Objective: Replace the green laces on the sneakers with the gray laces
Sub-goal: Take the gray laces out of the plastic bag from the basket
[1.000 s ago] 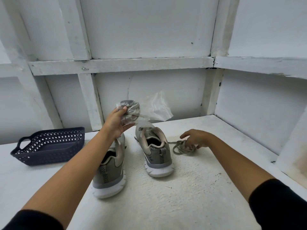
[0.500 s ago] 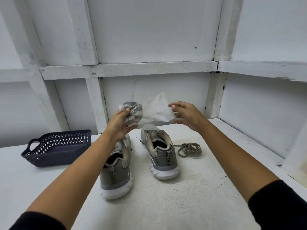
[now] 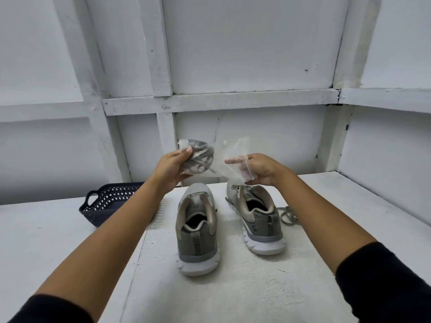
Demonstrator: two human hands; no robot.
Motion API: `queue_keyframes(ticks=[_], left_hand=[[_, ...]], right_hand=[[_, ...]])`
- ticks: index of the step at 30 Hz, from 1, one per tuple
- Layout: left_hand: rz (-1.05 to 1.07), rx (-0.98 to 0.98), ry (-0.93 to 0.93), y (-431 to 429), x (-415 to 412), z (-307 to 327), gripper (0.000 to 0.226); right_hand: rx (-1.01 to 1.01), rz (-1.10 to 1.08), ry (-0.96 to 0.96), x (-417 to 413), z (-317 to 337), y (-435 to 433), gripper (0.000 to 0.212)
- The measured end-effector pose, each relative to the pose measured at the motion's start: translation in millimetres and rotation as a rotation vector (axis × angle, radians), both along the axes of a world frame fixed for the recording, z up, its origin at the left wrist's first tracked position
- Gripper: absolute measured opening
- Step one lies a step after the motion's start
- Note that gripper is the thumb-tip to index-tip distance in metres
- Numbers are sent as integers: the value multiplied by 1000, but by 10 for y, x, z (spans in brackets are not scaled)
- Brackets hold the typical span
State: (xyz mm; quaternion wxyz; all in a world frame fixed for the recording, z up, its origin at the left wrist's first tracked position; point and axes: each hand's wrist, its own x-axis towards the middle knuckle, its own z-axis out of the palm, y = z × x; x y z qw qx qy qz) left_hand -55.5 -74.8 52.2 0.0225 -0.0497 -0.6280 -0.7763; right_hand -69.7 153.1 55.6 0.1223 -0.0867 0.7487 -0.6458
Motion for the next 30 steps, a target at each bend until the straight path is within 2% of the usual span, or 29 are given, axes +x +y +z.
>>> queue_keyframes(ticks=[5, 7, 10, 12, 15, 16, 19, 20, 21, 25, 29, 30], left_hand=[[176, -20, -34, -167, -8, -25, 9], [205, 6, -33, -225, -3, -36, 8], [138, 34, -6, -281, 40, -31, 12], [75, 42, -11, -294, 74, -19, 15], [-4, 47, -16, -288, 106, 6, 14], [-20, 35, -12, -278, 109, 7, 15], [-53, 7, -6, -233, 161, -2, 18], [-69, 7, -6, -201, 168, -7, 19], [-69, 24, 0, -289, 215, -20, 19], [-86, 39, 15, -325, 270, -31, 23], [-55, -186, 156, -272, 297, -21, 31], [-48, -254, 202, -268, 299, -24, 32]], right_hand=[[-195, 87, 53, 61, 48, -209, 37], [-209, 98, 70, 25, 37, -286, 40], [-120, 95, 84, 2, 18, -374, 33], [-46, 92, 78, -19, -14, -372, 44], [-37, 104, 64, -47, -74, -356, 42], [-41, 106, 54, -36, -77, -363, 40], [-11, 50, 99, -24, -116, -433, 10], [2, 39, 121, -5, -110, -435, 7], [17, 46, 129, -3, -122, -558, 11], [30, 35, 120, -43, -160, -686, 57], [-102, 118, 114, 31, -132, -744, 65], [-133, 135, 105, 140, -67, -770, 56]])
